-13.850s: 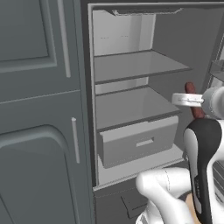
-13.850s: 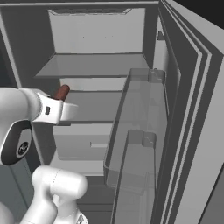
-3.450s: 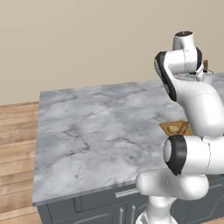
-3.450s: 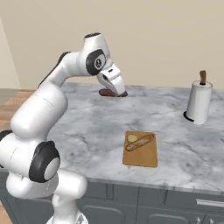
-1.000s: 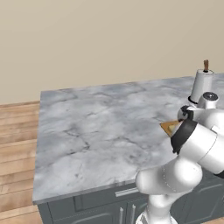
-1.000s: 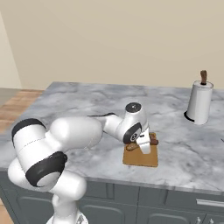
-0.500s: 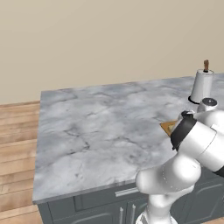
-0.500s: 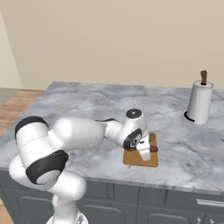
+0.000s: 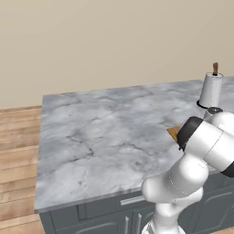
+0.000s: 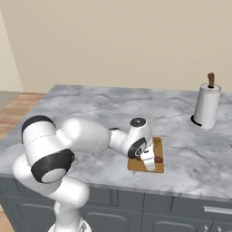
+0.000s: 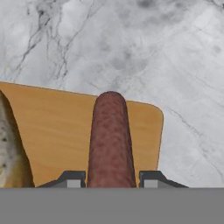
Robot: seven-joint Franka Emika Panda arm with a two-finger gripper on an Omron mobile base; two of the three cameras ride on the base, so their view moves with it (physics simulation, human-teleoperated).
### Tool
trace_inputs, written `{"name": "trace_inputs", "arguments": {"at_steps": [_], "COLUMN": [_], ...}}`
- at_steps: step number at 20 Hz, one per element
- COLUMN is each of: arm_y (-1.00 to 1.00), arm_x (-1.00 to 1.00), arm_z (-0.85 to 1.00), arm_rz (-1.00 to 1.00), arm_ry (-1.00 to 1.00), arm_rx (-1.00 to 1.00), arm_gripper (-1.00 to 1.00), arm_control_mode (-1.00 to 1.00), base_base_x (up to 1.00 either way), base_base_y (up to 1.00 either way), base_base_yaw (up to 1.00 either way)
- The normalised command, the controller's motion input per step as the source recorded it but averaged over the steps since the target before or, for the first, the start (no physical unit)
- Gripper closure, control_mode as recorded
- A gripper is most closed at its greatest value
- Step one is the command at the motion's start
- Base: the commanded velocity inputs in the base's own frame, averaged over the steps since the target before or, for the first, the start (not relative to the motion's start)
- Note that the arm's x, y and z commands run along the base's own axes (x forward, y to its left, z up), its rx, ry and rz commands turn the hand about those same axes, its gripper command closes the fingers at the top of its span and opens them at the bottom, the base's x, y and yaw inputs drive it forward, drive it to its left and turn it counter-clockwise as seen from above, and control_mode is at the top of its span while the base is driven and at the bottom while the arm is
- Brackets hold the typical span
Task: Retrieve the sausage and cheese from the fridge and place them on the cutting board on the counter.
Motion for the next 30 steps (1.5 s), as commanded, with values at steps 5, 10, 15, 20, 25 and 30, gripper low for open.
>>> {"name": "trace_inputs", "arguments": {"at_steps": [5,10,15,20,25,30], "arm_y": [0.00,0.01,0.00,0.00,0.00,0.00], "arm_x": [0.08,0.21,0.09,-0.04,-0.13,-0.19], "arm_z": [-0.03,0.00,0.00,0.12,0.95,1.00], "arm_rz": [0.00,-0.03,-0.03,-0.05,-0.05,0.00], "arm_ry": [0.01,0.00,0.00,-0.09,-0.13,-0.19], "arm_rx": [0.00,0.00,0.00,0.00,0.00,0.00], "arm_gripper": [-1.00,-1.00,-1.00,-1.00,-1.00,-1.00], "arm_control_mode": [-1.00,-1.00,-1.00,-1.00,-1.00,-1.00], "base_base_x": [0.00,0.00,0.00,0.00,0.00,0.00], "base_base_y": [0.00,0.00,0.00,0.00,0.00,0.00], "base_base_yaw": [0.00,0.00,0.00,0.00,0.00,0.00]}}
